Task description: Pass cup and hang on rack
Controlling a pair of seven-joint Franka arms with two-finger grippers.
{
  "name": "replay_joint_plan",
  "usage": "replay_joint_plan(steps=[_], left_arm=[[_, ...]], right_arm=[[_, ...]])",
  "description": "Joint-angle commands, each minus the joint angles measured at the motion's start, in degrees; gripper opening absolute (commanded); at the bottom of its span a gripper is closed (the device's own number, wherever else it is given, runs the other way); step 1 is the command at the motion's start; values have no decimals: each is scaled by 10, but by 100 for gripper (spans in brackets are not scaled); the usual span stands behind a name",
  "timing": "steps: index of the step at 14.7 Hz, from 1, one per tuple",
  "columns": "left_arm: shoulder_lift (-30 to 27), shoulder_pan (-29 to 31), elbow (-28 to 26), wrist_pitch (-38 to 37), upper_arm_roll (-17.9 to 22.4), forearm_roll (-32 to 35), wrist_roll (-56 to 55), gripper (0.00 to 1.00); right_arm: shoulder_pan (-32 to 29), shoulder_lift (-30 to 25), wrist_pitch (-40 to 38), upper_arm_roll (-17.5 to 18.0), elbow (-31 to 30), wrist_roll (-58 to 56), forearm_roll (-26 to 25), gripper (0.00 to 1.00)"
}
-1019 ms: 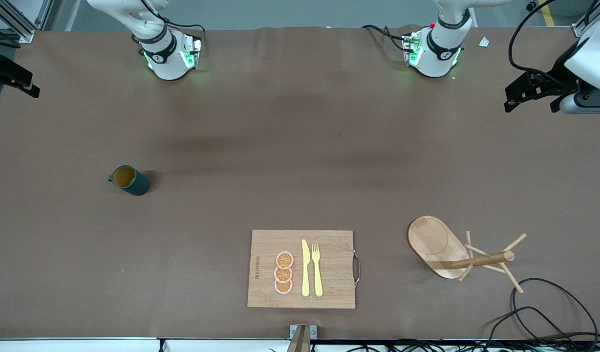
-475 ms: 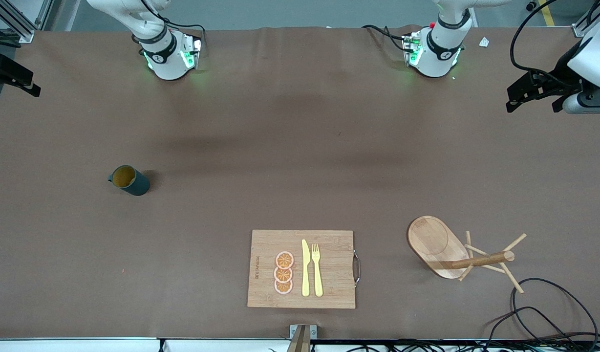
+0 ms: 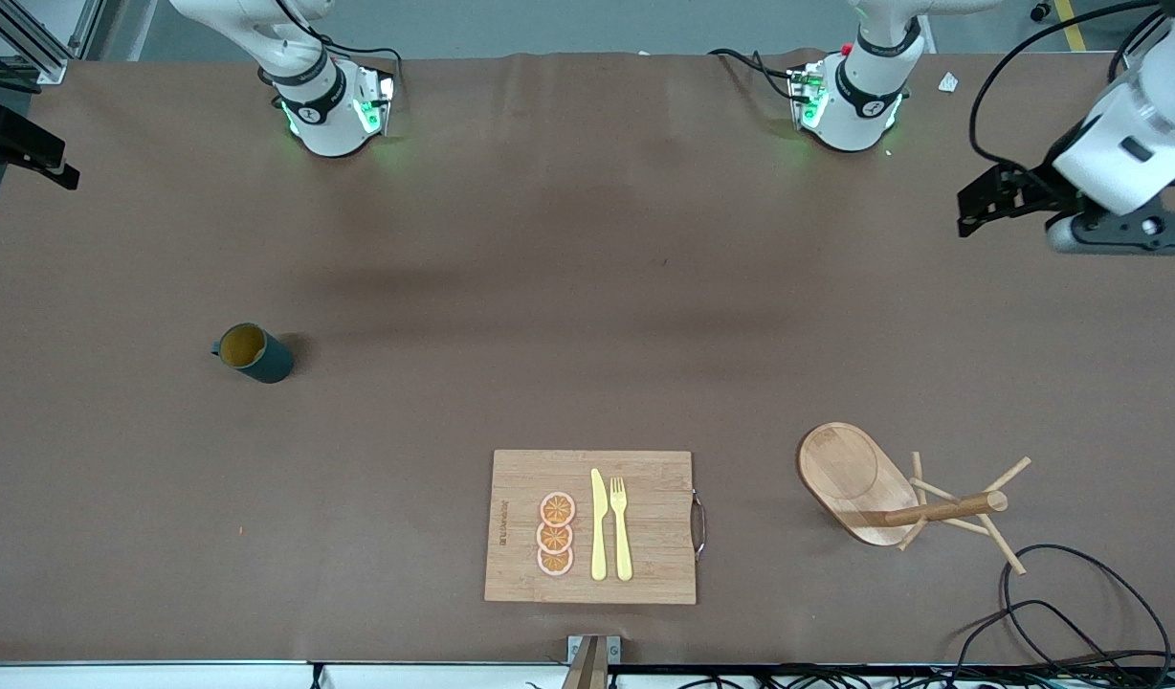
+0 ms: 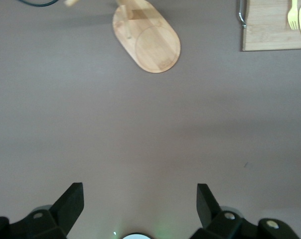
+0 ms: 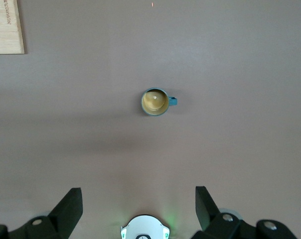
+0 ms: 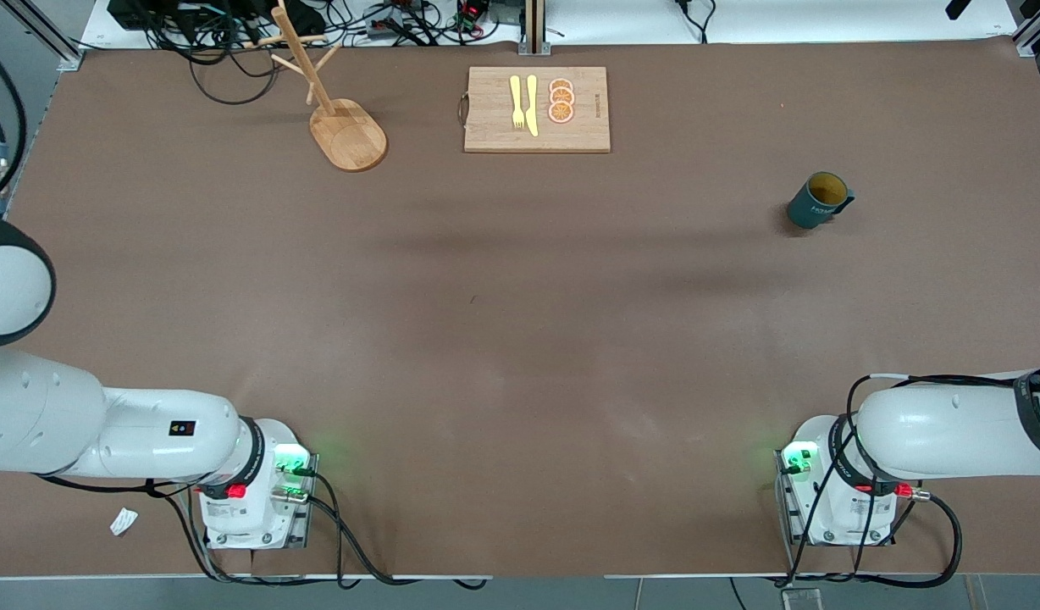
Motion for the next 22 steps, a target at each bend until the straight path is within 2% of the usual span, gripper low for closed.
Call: replay_joint_plan(steps=[1, 4, 8, 12, 16, 18, 22], left_arm=[[61, -4, 63, 1, -31, 7, -5, 100], [85, -21, 69, 24, -54, 6, -75, 100], [120, -60, 73, 48, -55, 9, -131, 100], [153, -102, 81, 53, -60, 9, -208, 100], [143, -106, 82, 53, -61, 9, -215, 100], [141, -100, 85, 53, -60, 10, -215, 100], [141, -100, 86, 54, -54, 11, -214, 100]], right_arm=[[0, -5, -1, 0, -2, 0, -4, 100], [0, 5, -1, 0, -1, 1, -5, 100], [-18, 85, 13, -3, 3, -7, -9, 100], [-54, 115, 73, -2, -15, -120, -4, 100], [-74, 120, 143, -2, -77, -150, 0, 100], [-73, 120, 202, -2, -127, -161, 0, 100], [-72, 134, 332, -2, -206, -281, 1, 100]])
